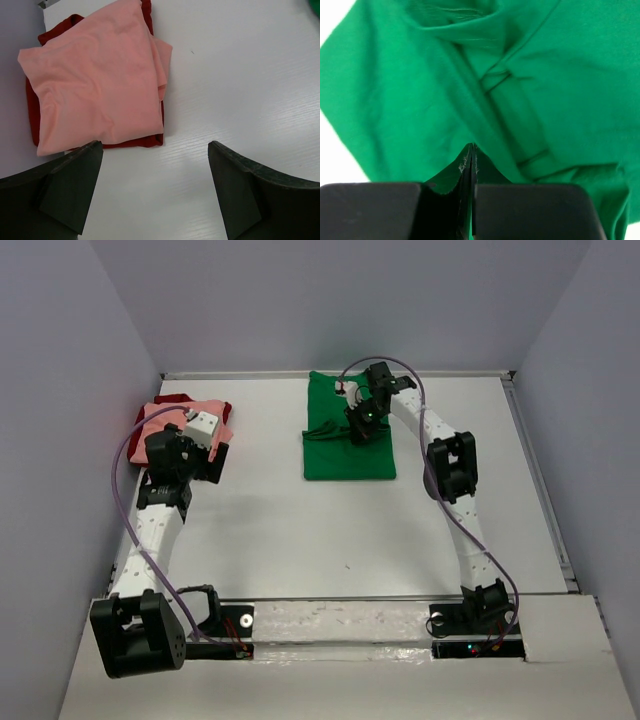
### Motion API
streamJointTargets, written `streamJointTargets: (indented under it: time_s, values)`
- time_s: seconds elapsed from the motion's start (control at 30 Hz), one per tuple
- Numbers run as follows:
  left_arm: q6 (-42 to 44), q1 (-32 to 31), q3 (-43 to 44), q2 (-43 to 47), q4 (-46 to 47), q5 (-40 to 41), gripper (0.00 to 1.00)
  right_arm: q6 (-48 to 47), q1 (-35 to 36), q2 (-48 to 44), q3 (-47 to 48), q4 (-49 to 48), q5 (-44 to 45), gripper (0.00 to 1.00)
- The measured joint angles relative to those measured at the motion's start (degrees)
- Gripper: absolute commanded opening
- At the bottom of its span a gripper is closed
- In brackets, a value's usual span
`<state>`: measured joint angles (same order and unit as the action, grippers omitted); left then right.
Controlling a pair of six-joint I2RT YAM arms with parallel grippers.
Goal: Fold and stack the t-shirts
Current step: Fold the tshirt
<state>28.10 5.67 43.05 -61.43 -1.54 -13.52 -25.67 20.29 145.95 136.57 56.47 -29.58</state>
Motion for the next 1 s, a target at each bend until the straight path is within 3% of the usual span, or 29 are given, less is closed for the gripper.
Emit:
streamJointTargets:
  time_s: [0.2,0.6,1.0]
  values:
    - [0.0,1.6,0.0,0.3,0.0,-1.0,0.99,-0.8,0.0,2.6,1.4,-1.9,2.7,0.0]
    - [-0.1,3.5,0.0,0.3,0.0,-4.5,0.99,-0.7,0.0,2.2,0.2,-14.7,15.5,0.0]
    - [-0.1,3.8,-1.3,1.7,0.0,-7.5,0.99,-2.4,0.0,-2.2,-1.5,-18.7,21.6,0.0]
